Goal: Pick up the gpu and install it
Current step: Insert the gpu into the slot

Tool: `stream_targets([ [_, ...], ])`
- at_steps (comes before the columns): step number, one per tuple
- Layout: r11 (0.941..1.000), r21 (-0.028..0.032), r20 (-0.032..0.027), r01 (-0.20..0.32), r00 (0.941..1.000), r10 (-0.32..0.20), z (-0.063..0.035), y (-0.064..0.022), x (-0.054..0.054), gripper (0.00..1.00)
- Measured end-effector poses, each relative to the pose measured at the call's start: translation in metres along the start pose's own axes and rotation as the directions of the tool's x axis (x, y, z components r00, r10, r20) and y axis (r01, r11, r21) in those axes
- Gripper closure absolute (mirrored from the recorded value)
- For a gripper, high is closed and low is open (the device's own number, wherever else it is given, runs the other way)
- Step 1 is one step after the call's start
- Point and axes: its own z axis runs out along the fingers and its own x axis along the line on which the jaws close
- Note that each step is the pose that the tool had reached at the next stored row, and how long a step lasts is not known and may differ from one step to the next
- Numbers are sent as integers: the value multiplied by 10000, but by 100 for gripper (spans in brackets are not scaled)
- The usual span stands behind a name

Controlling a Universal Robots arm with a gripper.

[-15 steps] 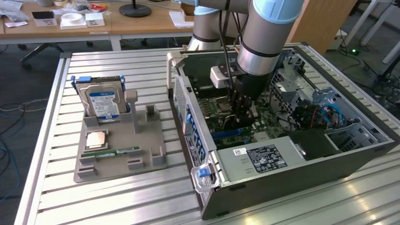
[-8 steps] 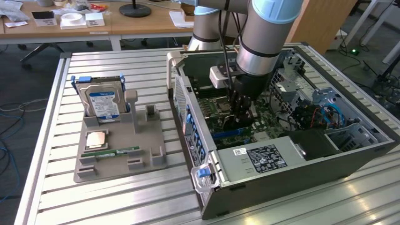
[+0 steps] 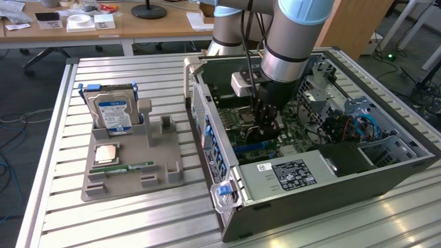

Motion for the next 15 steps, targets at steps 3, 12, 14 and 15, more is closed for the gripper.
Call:
stream_targets([
  [3,10000,-1,-1,0,10000,0,0,0,0,74],
  [12,10000,5,-3,1,10000,-1,-1,12,0,74],
  [14,10000,13,-1,-1,10000,1,3,15,0,74],
  [15,10000,23,-1,-1,10000,1,10,16,1,74],
])
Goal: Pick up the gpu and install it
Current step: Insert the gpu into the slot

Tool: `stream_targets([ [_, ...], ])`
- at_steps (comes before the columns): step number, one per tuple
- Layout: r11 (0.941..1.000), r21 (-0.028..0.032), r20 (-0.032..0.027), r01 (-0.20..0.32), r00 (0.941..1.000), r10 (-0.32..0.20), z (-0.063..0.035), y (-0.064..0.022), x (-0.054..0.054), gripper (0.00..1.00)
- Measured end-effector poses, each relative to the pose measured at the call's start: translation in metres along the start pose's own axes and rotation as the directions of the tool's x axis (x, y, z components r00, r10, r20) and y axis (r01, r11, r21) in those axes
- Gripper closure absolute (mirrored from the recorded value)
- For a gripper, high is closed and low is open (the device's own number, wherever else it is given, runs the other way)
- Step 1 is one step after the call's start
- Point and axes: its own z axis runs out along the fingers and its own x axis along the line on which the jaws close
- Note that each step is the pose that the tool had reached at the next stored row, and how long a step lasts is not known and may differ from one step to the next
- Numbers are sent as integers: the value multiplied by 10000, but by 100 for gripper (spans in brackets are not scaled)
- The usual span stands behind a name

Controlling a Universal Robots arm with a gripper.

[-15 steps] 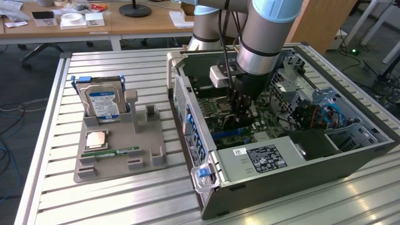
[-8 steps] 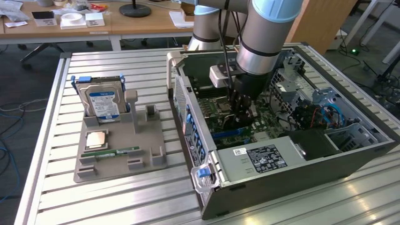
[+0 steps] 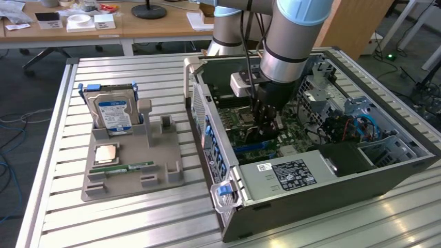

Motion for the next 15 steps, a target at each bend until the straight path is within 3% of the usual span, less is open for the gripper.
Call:
stream_targets([
  [15,10000,31,-2,3,10000,-3,34,22,0,74],
])
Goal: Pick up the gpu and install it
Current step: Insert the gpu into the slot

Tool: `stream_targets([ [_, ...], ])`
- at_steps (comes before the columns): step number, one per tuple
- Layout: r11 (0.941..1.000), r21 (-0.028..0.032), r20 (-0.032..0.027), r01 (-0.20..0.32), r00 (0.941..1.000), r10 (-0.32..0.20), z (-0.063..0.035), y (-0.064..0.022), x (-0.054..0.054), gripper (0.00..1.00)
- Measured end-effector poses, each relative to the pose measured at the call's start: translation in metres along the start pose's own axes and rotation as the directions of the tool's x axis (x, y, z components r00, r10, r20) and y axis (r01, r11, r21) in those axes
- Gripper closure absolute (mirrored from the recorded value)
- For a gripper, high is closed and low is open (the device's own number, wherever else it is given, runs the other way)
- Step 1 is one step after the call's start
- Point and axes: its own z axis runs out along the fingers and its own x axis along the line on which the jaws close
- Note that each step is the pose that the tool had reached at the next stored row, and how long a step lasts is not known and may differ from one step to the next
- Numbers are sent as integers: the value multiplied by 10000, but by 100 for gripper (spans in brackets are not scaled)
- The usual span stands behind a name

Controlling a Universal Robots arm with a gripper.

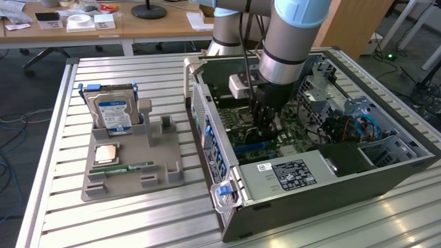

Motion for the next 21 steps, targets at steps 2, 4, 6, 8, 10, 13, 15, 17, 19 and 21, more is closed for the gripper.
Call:
stream_targets([
  [2,10000,4,-1,-1,10000,1,7,2,0,74],
  [4,10000,7,-1,0,10000,0,14,4,0,74],
  [6,10000,9,0,0,10000,0,20,6,0,74],
  [8,10000,9,-1,0,10000,0,26,8,0,74],
  [10,10000,10,1,0,10000,0,33,10,0,74],
  [13,10000,10,-1,0,10000,0,44,11,1,74],
  [15,10000,11,0,0,10000,0,51,12,1,74],
  [17,10000,11,-2,0,10000,0,57,13,1,74],
  [19,10000,10,-3,0,10000,0,58,13,1,74],
  [21,10000,11,-1,0,10000,0,59,13,1,74],
])
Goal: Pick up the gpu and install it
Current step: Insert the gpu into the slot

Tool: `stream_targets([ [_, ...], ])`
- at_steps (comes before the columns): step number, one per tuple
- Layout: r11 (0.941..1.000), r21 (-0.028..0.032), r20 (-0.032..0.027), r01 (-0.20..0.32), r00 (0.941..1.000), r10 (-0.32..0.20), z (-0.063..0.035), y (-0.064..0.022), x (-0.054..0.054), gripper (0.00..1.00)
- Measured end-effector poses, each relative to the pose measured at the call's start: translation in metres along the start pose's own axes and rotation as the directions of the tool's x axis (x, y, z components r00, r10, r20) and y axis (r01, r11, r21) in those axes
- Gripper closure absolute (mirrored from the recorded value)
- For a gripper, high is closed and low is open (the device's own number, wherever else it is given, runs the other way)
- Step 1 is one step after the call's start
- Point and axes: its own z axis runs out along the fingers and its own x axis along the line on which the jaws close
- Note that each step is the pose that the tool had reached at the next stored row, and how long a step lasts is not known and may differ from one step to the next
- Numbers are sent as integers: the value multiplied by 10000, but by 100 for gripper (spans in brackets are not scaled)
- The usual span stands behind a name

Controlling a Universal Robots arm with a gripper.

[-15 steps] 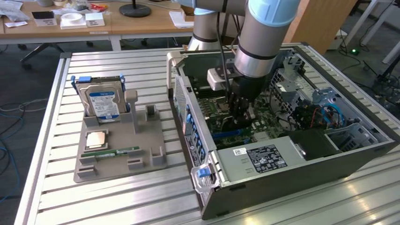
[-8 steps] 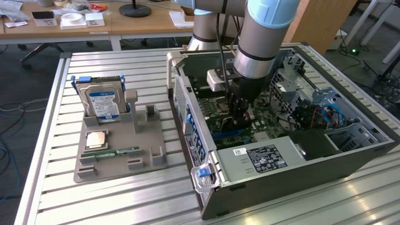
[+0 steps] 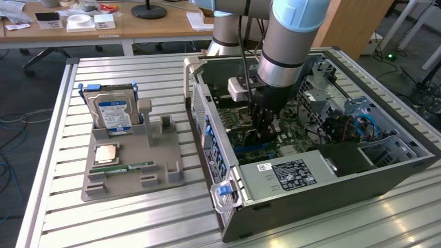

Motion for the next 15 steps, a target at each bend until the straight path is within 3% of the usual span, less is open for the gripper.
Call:
stream_targets([
  [15,10000,-1,0,-1,10000,1,35,1,1,74],
])
